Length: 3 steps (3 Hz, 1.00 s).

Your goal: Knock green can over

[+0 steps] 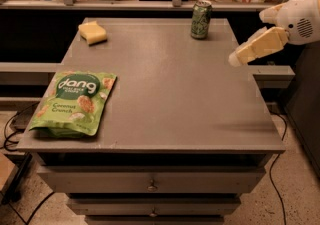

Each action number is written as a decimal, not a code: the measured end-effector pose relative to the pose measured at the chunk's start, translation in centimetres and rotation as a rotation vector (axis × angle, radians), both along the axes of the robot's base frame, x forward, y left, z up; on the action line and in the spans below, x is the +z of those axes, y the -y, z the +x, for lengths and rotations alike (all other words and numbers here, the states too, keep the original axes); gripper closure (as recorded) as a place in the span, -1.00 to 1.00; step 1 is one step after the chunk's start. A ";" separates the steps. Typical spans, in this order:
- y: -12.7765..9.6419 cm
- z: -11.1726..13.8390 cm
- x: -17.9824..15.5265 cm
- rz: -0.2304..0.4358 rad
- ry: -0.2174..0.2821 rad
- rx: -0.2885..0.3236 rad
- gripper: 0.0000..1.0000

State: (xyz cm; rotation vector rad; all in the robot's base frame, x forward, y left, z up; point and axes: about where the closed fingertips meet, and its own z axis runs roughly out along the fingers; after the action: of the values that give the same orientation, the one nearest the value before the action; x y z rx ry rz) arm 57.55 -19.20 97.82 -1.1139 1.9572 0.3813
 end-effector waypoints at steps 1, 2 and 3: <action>-0.8 2.1 -0.3 0.028 0.030 -0.011 -1.00; -1.4 4.9 -0.7 0.079 0.074 -0.030 -1.00; -2.5 8.5 -2.1 0.130 0.104 -0.074 -1.00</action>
Offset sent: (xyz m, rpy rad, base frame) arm 0.0834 0.0154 -0.0099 0.1413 -0.1302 -0.0609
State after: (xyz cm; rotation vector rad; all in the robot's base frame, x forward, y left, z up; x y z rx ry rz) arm 66.01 -16.66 95.70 -0.9574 1.8489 0.3971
